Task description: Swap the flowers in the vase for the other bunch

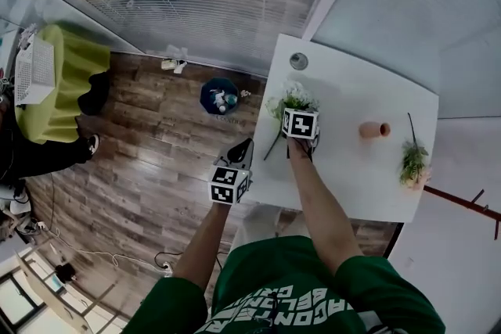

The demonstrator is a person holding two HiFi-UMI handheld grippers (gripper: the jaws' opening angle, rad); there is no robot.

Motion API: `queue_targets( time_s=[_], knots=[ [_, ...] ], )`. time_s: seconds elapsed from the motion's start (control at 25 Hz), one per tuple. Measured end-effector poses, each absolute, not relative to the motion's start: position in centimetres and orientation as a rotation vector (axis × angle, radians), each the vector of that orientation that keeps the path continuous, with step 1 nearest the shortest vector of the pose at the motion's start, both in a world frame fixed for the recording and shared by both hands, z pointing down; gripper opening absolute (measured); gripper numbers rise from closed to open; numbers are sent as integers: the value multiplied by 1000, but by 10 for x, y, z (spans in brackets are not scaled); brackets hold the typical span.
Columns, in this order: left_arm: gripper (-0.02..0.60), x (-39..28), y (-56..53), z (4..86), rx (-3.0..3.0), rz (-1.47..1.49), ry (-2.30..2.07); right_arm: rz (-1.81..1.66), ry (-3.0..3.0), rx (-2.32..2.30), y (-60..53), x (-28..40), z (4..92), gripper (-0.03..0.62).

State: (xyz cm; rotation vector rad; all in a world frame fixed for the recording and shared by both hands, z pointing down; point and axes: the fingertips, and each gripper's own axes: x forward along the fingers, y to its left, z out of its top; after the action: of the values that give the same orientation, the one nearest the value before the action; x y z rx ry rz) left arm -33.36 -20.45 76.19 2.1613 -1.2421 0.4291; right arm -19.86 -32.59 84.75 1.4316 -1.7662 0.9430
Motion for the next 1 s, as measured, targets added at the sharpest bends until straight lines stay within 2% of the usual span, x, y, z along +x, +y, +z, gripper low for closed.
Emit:
queue_targets(
  time_s=[0.2, 0.52, 1.0],
  knots=[
    [8, -335, -203, 764, 2142, 422, -1254, 908, -1826, 1394, -327, -202, 852, 206],
    [8, -333, -199, 759, 2135, 405, -1270, 878, -1959, 1336, -327, -202, 839, 71],
    [8, -314, -186, 725, 2201, 371, -1286, 792, -2100, 1328, -308, -186, 786, 44]
  ],
)
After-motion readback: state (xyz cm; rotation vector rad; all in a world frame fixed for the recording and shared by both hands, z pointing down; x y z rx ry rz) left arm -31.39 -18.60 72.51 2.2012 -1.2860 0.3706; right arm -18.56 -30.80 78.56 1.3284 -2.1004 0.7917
